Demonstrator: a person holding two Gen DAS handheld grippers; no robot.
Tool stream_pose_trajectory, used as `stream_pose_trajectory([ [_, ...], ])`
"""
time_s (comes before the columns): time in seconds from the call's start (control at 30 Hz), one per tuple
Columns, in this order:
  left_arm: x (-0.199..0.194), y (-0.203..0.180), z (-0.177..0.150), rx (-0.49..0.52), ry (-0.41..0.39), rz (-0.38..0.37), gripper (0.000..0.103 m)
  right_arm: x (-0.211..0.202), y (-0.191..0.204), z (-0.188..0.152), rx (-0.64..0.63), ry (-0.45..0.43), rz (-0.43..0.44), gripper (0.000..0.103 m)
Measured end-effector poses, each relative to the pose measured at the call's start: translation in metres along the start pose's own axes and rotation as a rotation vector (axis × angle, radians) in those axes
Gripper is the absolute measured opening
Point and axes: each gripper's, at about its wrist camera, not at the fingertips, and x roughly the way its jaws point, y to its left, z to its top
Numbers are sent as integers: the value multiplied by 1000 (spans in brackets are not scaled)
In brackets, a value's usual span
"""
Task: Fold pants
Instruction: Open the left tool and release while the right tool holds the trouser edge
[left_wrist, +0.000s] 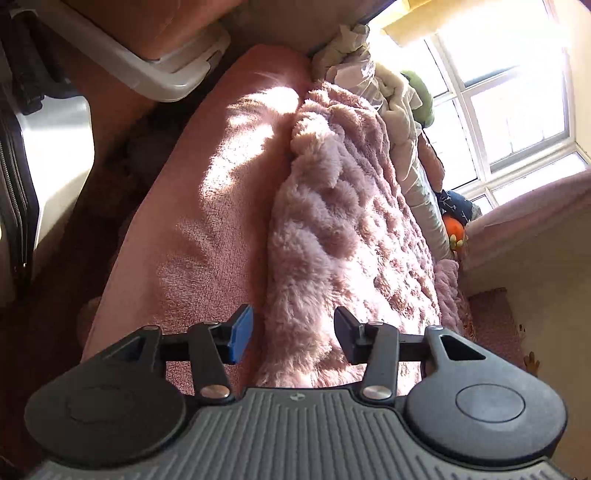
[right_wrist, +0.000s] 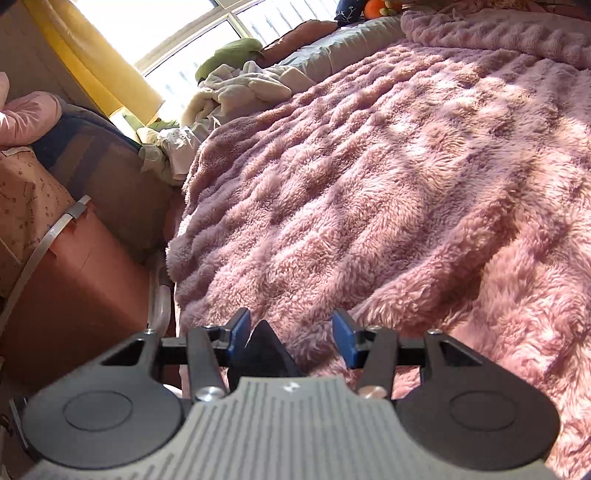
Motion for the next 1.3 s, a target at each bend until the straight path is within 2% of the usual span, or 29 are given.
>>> stream_pose_trajectory([
  [0.07, 0, -5, 3, -11, 102, -102, 54, -38, 4, -6, -90, -2, -38, 42],
  [0.13, 0, -5, 0, -36, 208, -214, 54, -82, 4, -27, -190, 12, -84, 38],
  [0.2, -2, -5, -8, -14, 274, -269, 52, -108, 5, -51, -254, 51, -127, 29],
  [0.23, -8, -8, -15, 35, 268, -262, 49, -120, 6, -71, -297, 91, -151, 29],
  [0.3, -11, -13, -22, 91, 255, -199, 44, -129, 7, -103, -365, 154, -200, 29],
  [0.4, -4, -18, -30, 103, 327, -227, 44, -137, 5, -147, -428, 211, -258, 29],
  [0.5, -3, -25, -44, 188, 366, -225, 44, -136, 8, -179, -498, 258, -323, 29],
  [0.63, 2, -26, -69, 227, 480, -240, 44, -134, 14, -206, -628, 269, -405, 29],
  [0.7, 1, -31, -80, 275, 512, -264, 44, -127, 17, -215, -703, 273, -463, 27],
  [0.77, -1, -35, -88, 310, 516, -277, 44, -122, 17, -220, -756, 265, -510, 13],
  [0.8, 1, -36, -93, 303, 532, -278, 44, -121, 15, -220, -768, 255, -531, 0],
  [0.87, 4, -36, -98, 281, 580, -328, 44, -126, 8, -214, -719, 222, -531, 0],
  [0.93, 9, -35, -104, 272, 642, -392, 44, -132, -10, -200, -568, 214, -481, 0],
  [1.2, 23, -45, -132, 384, 848, -433, 44, -146, -102, -163, 51, 151, -306, 0],
  [1.3, 29, -47, -147, 387, 940, -470, 44, -149, -124, -160, 240, 108, -300, 0],
])
